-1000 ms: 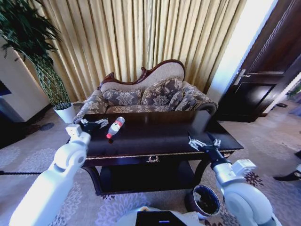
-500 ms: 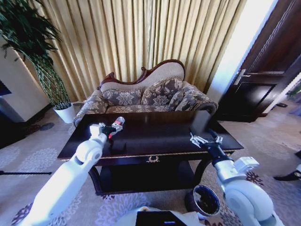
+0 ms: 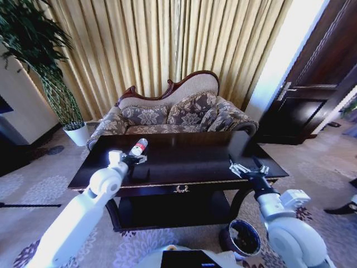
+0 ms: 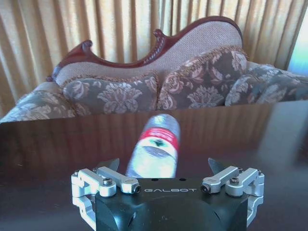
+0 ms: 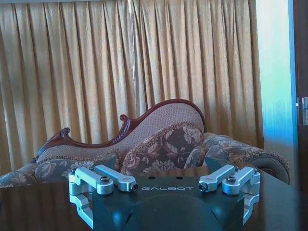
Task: Move to the front of the table and place the trash on the table into the trash bin.
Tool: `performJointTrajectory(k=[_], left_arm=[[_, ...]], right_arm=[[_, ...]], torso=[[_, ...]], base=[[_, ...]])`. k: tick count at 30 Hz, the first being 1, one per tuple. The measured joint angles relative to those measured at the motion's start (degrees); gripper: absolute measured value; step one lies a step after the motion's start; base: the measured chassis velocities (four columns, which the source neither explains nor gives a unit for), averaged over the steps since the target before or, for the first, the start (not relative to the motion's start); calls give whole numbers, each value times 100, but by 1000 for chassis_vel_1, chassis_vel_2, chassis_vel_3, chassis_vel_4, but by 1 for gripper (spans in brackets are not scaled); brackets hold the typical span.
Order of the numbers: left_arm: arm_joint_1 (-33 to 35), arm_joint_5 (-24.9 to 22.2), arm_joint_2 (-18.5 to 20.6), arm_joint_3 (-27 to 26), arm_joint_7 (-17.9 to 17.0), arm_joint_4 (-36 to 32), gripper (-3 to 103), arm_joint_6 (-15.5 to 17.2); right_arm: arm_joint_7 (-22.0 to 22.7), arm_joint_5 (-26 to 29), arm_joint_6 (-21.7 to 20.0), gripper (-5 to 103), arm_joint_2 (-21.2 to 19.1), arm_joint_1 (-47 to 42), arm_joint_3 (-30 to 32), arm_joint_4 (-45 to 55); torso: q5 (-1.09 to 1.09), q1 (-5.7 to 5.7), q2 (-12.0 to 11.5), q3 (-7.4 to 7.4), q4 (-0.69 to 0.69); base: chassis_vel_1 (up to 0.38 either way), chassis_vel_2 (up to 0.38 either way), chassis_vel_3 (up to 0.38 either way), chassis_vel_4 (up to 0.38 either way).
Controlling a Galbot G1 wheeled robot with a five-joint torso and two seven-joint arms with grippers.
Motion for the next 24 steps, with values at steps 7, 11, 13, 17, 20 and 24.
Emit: performJointTrajectory(k=[7,11,13,17,20,24], left_arm=[[-108,39,135,-195,353,284,100,43],[-335,50,141,-75,381,484,100,44],[-451,57,134,16,417,616,100,44],[-594,127,94,187,473,771,100,44],[-682,167,78,291,531,857,100,42],[-799,196,53,420,566,976,100,40]], right_arm=[[0,-44,2,100,-8,-29,-28,0],[0,-70,5,100,-19,-80,-26,0],[0,-106,16,100,-22,-112,-26,0],[0,-122,64,100,-22,-121,-26,0],[0,-124,86,100,-22,-115,-26,0],[1,-125,96,100,-23,-108,-25,0]], torso=[[0,0,0,0,0],[-1,0,0,0,-1],[0,0,0,0,-1],[0,0,0,0,-1],[0,0,0,0,0],[0,0,0,0,-1]], base=[[0,0,0,0],[0,0,0,0],[0,0,0,0],[0,0,0,0],[0,0,0,0],[0,0,0,0]])
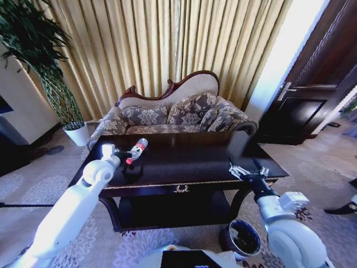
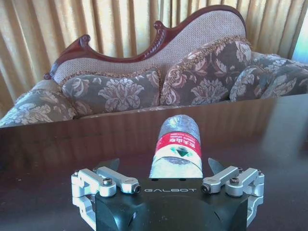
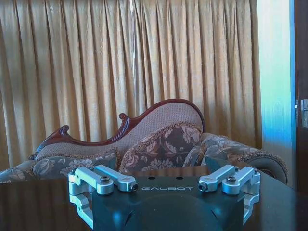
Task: Move to the front of the table and place the trash on the table into the trash bin.
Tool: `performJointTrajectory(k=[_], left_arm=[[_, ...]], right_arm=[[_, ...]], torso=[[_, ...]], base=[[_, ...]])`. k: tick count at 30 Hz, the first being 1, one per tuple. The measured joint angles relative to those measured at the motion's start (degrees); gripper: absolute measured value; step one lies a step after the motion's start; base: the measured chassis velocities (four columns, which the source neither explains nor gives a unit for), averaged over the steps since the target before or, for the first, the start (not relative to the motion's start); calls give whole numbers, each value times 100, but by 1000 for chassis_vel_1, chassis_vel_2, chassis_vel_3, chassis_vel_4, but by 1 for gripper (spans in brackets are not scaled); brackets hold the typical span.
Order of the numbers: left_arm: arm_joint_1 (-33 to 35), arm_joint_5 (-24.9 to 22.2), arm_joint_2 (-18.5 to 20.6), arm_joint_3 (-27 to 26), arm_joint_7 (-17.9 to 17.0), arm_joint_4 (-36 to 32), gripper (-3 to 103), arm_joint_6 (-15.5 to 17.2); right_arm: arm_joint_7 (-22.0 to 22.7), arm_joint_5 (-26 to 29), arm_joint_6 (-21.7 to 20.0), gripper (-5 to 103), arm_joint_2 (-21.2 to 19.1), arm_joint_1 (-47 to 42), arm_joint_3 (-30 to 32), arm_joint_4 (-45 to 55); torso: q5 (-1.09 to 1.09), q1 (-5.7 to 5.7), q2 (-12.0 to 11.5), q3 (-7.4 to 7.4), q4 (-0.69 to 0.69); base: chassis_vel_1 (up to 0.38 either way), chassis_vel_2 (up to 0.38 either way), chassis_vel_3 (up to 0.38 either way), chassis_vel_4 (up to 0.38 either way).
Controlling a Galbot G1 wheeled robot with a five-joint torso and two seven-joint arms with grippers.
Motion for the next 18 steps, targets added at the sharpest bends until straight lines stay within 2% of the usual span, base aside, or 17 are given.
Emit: performJointTrajectory(k=[18], left_arm=[[-90,116,-101,178,146,301,100,-7]], right_arm=[[17,-1,6,100,-10,-10,21,0]], torso=[[0,0,0,0,0]], base=[[0,0,0,0]])
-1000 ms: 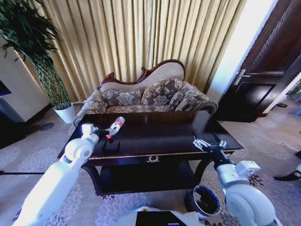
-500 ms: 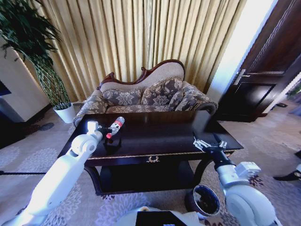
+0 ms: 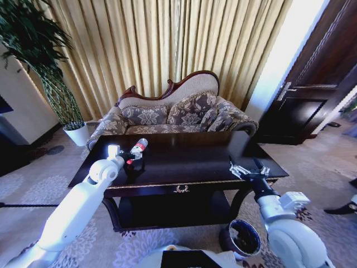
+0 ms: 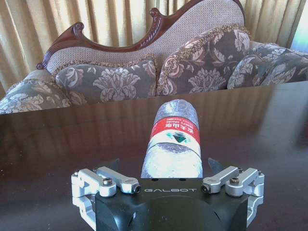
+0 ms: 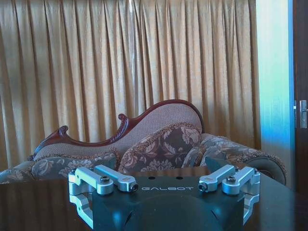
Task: Move to the front of the table and place the trash on the table into the trash bin.
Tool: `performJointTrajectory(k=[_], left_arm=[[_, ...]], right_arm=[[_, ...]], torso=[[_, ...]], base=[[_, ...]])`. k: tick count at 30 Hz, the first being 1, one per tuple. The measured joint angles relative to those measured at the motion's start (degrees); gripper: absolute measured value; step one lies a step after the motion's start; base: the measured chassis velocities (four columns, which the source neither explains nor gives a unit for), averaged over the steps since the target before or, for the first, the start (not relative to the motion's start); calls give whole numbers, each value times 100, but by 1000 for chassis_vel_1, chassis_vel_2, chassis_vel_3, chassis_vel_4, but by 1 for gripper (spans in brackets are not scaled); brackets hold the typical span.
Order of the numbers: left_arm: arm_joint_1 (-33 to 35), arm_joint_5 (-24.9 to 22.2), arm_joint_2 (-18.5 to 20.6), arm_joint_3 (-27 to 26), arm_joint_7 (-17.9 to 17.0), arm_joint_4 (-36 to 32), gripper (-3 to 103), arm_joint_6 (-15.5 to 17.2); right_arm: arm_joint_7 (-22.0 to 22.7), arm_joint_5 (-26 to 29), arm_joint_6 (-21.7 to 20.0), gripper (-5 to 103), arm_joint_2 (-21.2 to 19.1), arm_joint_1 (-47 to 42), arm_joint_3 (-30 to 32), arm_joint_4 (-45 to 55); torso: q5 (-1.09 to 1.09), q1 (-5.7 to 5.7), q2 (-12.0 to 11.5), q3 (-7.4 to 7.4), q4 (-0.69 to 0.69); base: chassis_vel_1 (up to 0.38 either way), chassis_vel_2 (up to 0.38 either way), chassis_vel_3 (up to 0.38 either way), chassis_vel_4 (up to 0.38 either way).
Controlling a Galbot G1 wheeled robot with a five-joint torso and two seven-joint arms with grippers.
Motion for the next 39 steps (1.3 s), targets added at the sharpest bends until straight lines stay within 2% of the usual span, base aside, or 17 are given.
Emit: performJointTrajectory(k=[4,6,9,13,15,21,26,27,28,30,31,32,33,35,36,37,39], left_arm=[[-1,-4,-6,10,13,0,101,-1],[0,-10,-17,20,14,0,96,-2],[4,-30,-36,64,15,0,80,-38],[13,-51,-34,87,25,0,75,-94],[17,-55,-13,104,37,16,59,-146],[24,-50,51,90,106,16,47,-169],[35,293,51,120,-11,10,37,-479],[82,694,38,143,-64,-13,34,-753],[219,1383,101,146,-54,-215,31,-1359],[315,2109,199,143,93,-331,31,-1948],[337,2340,227,143,116,-341,31,-2123],[337,2340,227,143,116,-341,31,-2123],[387,2984,314,170,203,-343,31,-2662],[406,3393,374,201,245,-325,31,-2997],[406,3393,374,201,245,-325,31,-2997],[411,3914,456,261,274,-277,31,-3483],[415,4309,513,292,269,-255,31,-3910]], right_arm=[[7,-23,0,100,-18,-27,9,0],[7,-39,0,100,-12,-38,9,0],[9,-121,1,100,6,-97,5,0],[13,-136,5,100,-29,-131,6,0],[22,-137,9,100,-62,-124,21,0],[37,-129,11,100,-65,-113,14,0],[225,105,11,100,-253,-124,-46,0],[349,282,11,100,-398,-76,-54,0],[461,668,-3,100,-693,119,-57,0],[486,1098,-51,100,-888,331,-78,0],[486,1221,-71,100,-940,386,-95,0],[486,1221,-71,100,-940,386,-95,0],[436,1571,-100,100,-1106,556,-152,-16],[319,1811,-105,100,-1209,666,-164,-61],[319,1811,-105,100,-1209,666,-164,-61],[118,2284,-106,100,-1417,849,-164,-159],[-22,2726,-106,100,-1585,1007,-164,-237]], torso=[[0,0,0,0,0],[0,0,0,0,1],[0,0,0,0,0],[0,0,0,0,0],[0,0,0,0,0],[0,0,0,0,0],[0,0,0,0,0],[-1,0,0,0,0],[1,0,0,0,0],[1,0,0,0,1],[0,0,0,0,1],[0,0,0,0,1],[0,0,0,0,2],[1,0,0,0,1],[1,0,0,0,1],[0,0,0,0,0],[0,0,0,1,1]], base=[[0,0,0,0],[0,0,0,0],[0,0,0,0],[0,0,0,0],[0,0,0,0],[0,0,0,0],[0,0,0,0],[0,0,0,0],[0,0,0,0],[0,0,0,0],[0,0,0,0],[0,0,0,0],[0,0,0,0],[0,0,0,0],[0,0,0,0],[0,0,0,0],[0,0,0,0]])
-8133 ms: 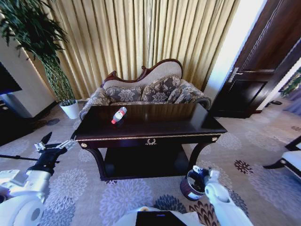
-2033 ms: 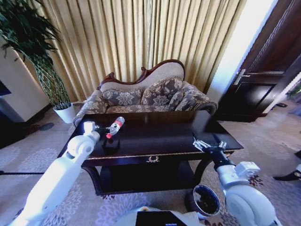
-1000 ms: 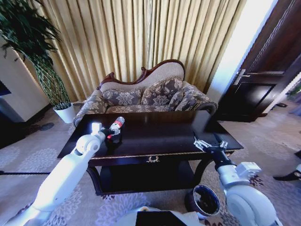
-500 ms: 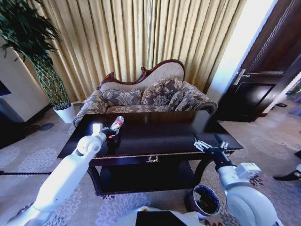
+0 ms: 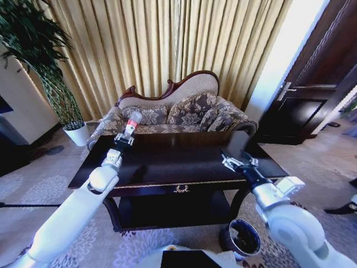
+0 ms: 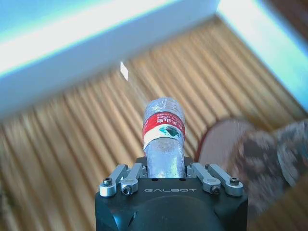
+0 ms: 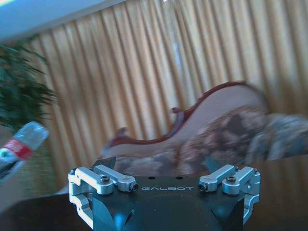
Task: Move to the front of the table and place the trash on the table into the trash bin.
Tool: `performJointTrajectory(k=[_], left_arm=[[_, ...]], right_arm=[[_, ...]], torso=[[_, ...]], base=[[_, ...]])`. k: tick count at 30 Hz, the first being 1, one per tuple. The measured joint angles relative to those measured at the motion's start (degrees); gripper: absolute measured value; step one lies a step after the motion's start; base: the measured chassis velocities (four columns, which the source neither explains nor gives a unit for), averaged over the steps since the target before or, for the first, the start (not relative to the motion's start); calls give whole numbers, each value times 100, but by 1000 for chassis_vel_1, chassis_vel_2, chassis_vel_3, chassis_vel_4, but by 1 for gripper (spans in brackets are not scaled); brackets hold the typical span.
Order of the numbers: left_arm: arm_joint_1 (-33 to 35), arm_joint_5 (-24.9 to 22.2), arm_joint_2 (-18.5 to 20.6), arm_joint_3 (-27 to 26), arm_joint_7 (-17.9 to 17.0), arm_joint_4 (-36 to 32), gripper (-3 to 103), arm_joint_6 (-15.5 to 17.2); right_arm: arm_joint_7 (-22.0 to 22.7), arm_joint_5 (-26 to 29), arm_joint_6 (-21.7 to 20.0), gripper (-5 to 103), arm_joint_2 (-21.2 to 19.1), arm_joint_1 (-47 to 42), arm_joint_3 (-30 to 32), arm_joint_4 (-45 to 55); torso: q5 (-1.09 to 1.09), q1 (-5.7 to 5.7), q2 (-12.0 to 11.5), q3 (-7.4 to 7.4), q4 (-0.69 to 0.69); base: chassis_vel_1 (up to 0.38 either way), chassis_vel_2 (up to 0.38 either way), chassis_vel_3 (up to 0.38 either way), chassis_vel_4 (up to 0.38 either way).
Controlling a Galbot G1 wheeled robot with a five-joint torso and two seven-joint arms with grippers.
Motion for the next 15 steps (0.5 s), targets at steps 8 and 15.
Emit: performJointTrajectory(k=[8,15], left_arm=[[-76,873,212,213,-203,21,31,-1150],[-1071,438,257,1096,-351,-125,31,-992]], right_arm=[[-594,1499,-17,100,-520,946,-185,-236],[-705,2246,-122,100,-778,2340,-980,-645]], torso=[[0,0,1,0,0],[2,0,0,0,-1]], base=[[0,0,0,0],[0,0,0,0]])
